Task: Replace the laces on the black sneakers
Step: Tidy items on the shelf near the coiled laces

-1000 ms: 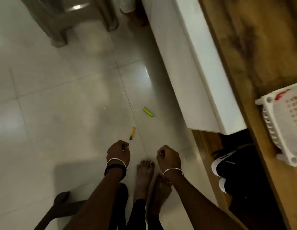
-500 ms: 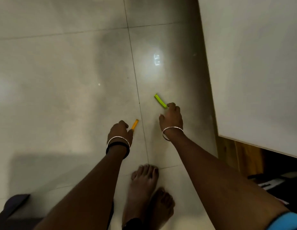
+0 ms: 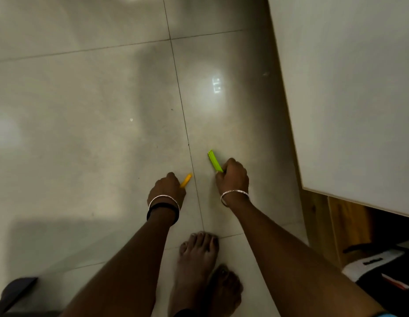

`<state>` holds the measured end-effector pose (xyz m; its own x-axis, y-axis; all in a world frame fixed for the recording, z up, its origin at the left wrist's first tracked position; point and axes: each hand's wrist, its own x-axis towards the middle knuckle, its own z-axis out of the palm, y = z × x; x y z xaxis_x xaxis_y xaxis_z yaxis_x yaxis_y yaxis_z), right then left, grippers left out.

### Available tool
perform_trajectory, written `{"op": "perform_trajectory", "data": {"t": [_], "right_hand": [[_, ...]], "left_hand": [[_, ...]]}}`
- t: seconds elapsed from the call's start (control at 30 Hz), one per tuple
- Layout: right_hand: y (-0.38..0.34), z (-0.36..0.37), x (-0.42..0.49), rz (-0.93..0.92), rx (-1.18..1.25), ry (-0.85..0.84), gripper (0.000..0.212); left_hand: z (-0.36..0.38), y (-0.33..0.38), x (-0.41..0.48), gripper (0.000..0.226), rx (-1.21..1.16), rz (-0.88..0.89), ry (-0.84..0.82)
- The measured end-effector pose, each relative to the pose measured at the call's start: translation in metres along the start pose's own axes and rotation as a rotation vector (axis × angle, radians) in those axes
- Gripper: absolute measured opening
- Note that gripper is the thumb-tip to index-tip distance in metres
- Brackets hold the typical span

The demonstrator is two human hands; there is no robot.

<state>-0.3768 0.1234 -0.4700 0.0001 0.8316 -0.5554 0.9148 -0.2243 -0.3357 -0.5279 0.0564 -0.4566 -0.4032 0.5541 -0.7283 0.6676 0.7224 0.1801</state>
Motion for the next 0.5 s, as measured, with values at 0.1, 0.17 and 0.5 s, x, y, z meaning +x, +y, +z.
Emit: {"op": "perform_trajectory", "data": {"t": [0.1, 0.17, 0.5], "right_hand": [[0.005, -0.015, -0.048, 0.106, 0.108, -0.084, 0.014], [0.007, -0.028, -0.086, 0.187, 0.225, -0.095, 0.011], [0.006, -0.150, -0.240, 0.353, 0.565, -0.048, 0.016]], "left_hand": [[-0.012, 0.002, -0.032, 0.017, -0.161, -0.068, -0.026], [-0.021, 0.005, -0.060, 0.020, -0.229, -0.096, -0.049], [-0.089, 0.049, -0.223, 0.018, -0.333, -0.024, -0.073]]}}
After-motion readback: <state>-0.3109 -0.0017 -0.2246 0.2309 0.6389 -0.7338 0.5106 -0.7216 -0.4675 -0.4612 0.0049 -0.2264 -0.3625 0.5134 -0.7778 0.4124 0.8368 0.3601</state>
